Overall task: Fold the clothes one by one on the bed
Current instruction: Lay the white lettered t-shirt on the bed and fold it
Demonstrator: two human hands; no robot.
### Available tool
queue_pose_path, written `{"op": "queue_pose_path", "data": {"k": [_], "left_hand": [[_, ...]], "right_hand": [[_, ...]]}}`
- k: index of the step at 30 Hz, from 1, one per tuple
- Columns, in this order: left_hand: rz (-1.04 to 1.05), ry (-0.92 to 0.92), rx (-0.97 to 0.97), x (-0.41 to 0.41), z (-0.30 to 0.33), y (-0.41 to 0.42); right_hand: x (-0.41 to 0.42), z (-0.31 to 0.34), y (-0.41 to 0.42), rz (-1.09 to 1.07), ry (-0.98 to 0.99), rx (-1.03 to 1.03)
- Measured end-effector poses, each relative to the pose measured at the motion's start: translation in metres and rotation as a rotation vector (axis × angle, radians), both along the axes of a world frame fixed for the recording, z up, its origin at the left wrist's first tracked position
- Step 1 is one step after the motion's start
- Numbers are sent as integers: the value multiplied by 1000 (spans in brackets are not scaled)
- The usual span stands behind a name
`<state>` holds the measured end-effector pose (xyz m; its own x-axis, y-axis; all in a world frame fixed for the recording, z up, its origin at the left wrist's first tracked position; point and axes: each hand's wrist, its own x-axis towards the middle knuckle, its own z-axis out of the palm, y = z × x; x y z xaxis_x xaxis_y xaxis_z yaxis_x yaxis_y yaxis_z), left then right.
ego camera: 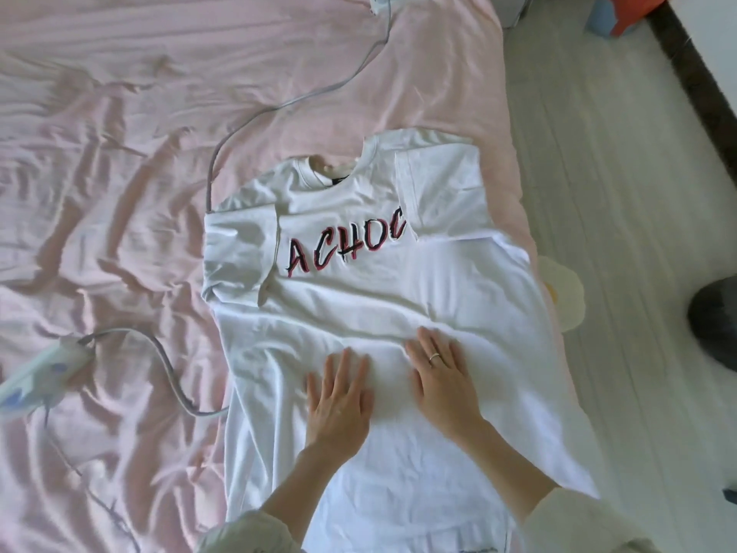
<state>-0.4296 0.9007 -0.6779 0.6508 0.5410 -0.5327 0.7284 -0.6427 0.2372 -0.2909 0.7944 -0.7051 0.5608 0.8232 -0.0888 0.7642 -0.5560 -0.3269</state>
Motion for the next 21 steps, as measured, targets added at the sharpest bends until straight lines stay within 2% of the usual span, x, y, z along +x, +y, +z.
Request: {"op": "queue_pose_path", "data": {"k": [4, 8, 11, 13, 15, 17, 19, 21], "left_hand": [[-39, -76, 12, -45, 8, -35], [-61, -50, -6, -93, 8, -68], [-1, -79, -4, -136, 8, -101], [109, -126, -12, -156, 10, -118], [325, -119, -82, -161, 10, -122], [679, -41, -269, -158, 16, -118], [1166, -123, -637, -158, 17, -114], [1548, -280, -995, -155, 23, -114]], "right_hand": [[-58, -1, -38, -57, -36, 6], [-107, 6, -73, -99, 8, 7], [-139, 8, -109, -62, 59, 20], [-155, 14, -133, -72, 127, 64], [-162, 23, -149, -197, 247, 109], [-162, 35, -158, -466, 487, 138], [-151, 44, -162, -838, 744, 192], [-135, 45, -162, -1197, 1139, 386]]}}
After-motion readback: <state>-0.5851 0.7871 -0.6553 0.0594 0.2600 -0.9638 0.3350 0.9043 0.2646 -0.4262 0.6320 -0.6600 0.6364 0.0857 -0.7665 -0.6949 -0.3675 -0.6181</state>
